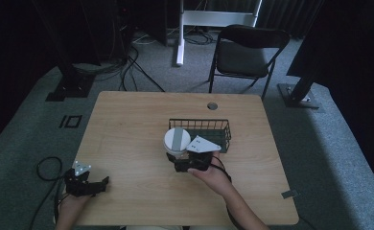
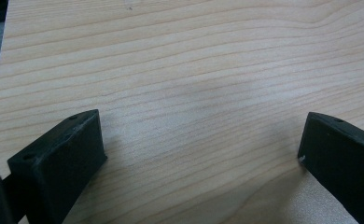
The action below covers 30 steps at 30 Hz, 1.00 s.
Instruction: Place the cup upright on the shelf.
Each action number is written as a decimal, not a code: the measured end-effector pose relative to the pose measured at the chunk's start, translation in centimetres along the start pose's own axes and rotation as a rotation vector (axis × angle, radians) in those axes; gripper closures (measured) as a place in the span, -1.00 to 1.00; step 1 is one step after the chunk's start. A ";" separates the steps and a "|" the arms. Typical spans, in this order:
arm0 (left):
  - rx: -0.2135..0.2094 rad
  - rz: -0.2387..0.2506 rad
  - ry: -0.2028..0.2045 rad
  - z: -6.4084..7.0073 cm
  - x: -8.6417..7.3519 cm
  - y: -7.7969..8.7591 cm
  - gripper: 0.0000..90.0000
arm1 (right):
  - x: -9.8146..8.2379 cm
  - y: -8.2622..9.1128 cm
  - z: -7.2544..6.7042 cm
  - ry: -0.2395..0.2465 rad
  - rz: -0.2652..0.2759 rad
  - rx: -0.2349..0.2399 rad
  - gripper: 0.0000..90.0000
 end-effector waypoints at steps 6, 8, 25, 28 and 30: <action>0.000 0.000 0.000 0.0 0.0 0.0 -0.99 | 0.9 0.5 1.6 -0.014 0.014 -0.064 -0.59; 0.000 0.000 0.000 0.0 0.0 0.0 -0.99 | 1.2 0.7 2.2 -0.019 0.020 -0.093 -0.59; -0.001 0.000 0.001 0.0 0.0 0.0 -0.99 | 2.5 1.6 7.7 -0.099 0.035 -0.346 -0.59; 0.000 0.000 0.000 0.0 0.0 0.0 -0.99 | 2.4 1.5 8.4 -0.120 0.030 -0.367 -0.59; 0.000 0.000 0.000 0.0 0.0 0.0 -0.99 | 2.3 1.5 8.8 -0.133 0.027 -0.386 -0.59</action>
Point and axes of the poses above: each handheld gripper's, and its own axes: y roughly backward along the jaws, x roughly out of its top, z roughly to its right, the point moved 5 cm from there along -y, roughly forward along the jaws, and after that the axes turned 10 degrees about x, right-handed, at the moved point
